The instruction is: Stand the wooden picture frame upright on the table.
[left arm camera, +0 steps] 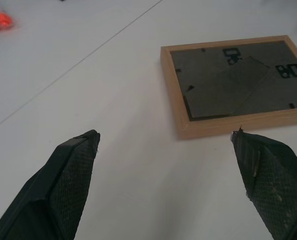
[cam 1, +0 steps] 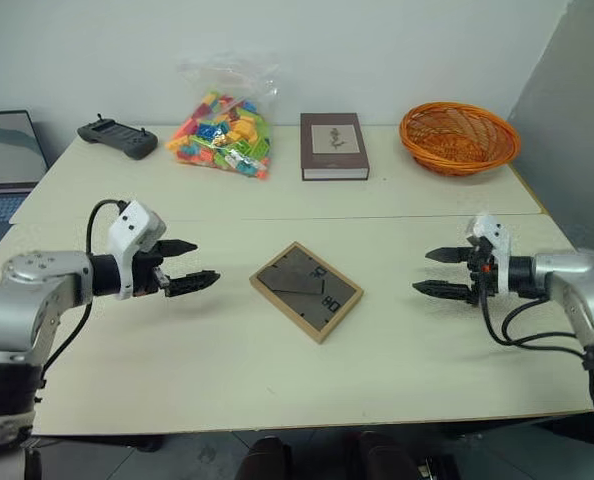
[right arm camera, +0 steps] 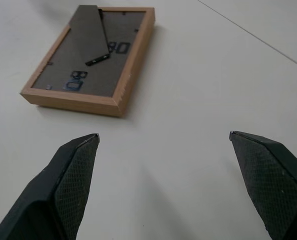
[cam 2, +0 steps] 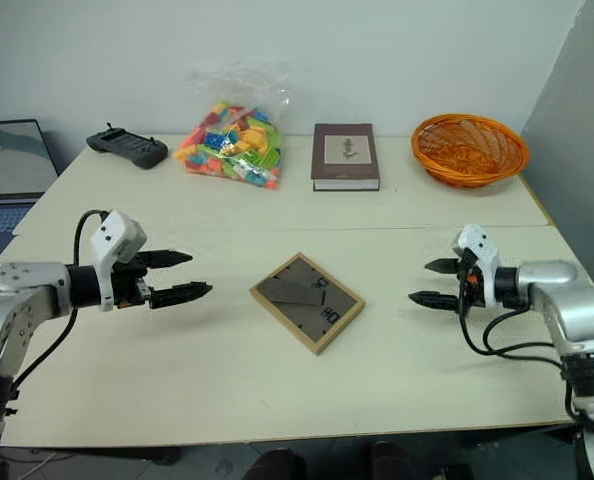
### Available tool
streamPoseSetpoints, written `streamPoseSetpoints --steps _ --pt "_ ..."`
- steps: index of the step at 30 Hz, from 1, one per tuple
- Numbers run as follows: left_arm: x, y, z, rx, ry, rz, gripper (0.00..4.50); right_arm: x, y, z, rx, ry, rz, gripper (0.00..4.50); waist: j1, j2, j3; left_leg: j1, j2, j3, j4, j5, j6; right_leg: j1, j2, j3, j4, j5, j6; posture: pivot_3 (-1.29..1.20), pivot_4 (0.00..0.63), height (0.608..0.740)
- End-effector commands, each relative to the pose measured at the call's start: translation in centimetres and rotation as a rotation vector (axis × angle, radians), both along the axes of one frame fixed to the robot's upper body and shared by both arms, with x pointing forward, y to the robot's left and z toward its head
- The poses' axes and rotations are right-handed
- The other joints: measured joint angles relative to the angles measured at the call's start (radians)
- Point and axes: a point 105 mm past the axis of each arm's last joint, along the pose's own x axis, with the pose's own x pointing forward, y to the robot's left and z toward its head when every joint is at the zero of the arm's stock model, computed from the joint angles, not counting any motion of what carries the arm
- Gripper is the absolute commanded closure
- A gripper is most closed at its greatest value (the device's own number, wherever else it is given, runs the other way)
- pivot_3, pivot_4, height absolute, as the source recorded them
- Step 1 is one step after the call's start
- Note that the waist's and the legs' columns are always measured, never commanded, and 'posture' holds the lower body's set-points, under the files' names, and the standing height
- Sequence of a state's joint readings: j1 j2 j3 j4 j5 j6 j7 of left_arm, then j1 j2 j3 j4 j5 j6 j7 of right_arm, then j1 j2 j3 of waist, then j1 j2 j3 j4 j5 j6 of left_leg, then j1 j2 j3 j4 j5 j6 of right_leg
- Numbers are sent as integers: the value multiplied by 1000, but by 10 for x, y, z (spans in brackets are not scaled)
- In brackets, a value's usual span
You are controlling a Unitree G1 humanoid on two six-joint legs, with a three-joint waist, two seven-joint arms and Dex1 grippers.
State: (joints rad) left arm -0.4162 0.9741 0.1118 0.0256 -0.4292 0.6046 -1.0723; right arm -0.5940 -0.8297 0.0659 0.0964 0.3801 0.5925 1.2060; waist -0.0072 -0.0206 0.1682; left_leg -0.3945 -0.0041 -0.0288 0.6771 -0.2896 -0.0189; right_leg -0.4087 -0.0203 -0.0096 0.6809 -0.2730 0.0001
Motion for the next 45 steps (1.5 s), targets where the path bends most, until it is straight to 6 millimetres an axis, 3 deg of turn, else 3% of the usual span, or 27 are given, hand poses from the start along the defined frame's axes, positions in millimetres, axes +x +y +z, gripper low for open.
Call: streamPoseSetpoints --steps 1,6,10,14,19,25,30,33,40,45 --pt "2 2 4 39 -37 -16 0 9 4 8 -2 -27 7 54 0 0 0 0 0 0 0 0 0 0 0 0 0 0 0 0 150 740" --pt "4 -1 7 10 -43 -3 0 12 3 7 -23 -34 29 54 4 0 0 -4 0 1 1 0 0 -3 -1 0 0 0 0 0 150 740" --pt "1 -1 7 27 -35 -40 0 21 15 15 4 -49 58 54 4 0 0 -4 0 1 2 0 0 -3 -2 0 0 0 0 0 150 740" --pt "0 -9 5 -28 -20 -75 471 38 27 8 10 -70 42 783 -1 0 0 -3 0 1 1 0 0 -3 -1 0 1 0 0 0 150 740" --pt "-6 -23 -9 -25 5 -123 1535 55 39 -5 -51 -119 40 1937 -2 0 0 -4 0 2 1 0 -1 -3 -1 1 0 0 0 0 150 740" --pt "2 -37 -47 73 -6 -157 2713 68 57 -25 -99 -160 42 3242 0 0 0 -3 0 2 2 0 -1 -3 -2 1 1 0 0 0 150 740" --pt "15 -53 -61 60 -34 -162 3792 53 84 -47 -116 -154 150 4455 -1 0 0 -4 0 2 2 1 -1 -3 -2 1 1 0 0 0 150 740" --pt "17 -63 -64 52 -34 -194 4404 42 94 -53 -112 -142 198 4500 3 0 0 -4 0 2 3 1 -1 -3 -2 0 1 0 0 0 150 740" --pt "34 -77 -72 86 -78 -214 4475 4 116 -59 -95 -120 330 4500 5 0 0 -4 -1 1 2 0 -1 -3 -2 0 1 0 0 0 150 740" --pt "47 -89 -69 77 -107 -228 4475 -13 123 -60 -89 -93 374 4500 5 0 0 -4 -1 1 3 0 -1 -3 -2 -1 2 0 0 0 150 740"
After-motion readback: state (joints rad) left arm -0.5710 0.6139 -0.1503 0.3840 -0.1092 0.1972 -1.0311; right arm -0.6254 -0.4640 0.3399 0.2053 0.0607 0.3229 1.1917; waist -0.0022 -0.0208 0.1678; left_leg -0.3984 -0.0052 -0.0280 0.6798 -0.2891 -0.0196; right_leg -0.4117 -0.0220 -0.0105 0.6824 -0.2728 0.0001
